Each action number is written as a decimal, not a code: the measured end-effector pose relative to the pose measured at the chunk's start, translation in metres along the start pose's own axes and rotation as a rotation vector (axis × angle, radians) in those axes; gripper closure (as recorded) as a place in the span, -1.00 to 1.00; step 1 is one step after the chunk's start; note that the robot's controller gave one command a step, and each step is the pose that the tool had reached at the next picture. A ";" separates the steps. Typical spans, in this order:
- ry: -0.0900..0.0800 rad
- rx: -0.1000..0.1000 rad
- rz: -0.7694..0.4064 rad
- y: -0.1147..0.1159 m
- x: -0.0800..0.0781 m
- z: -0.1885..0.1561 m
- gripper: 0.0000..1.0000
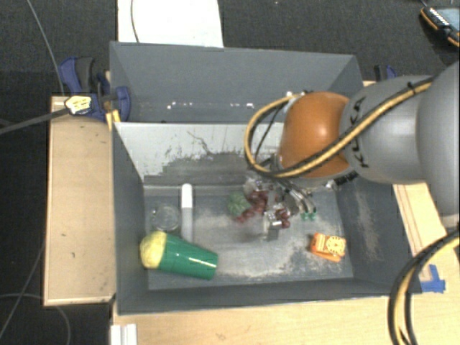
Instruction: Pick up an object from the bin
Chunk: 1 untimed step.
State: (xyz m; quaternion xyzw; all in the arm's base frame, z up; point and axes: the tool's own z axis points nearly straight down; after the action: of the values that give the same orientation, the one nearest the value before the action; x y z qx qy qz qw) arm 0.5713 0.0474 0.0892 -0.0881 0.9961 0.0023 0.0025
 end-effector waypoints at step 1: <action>-0.009 0.000 0.168 -0.013 -0.006 -0.006 -1.00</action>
Offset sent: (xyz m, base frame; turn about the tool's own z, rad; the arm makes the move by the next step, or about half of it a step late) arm -0.0120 -0.0086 0.0367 0.0121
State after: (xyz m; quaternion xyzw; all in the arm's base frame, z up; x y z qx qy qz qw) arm 0.5797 0.0355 0.0954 -0.0041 1.0000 0.0027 0.0067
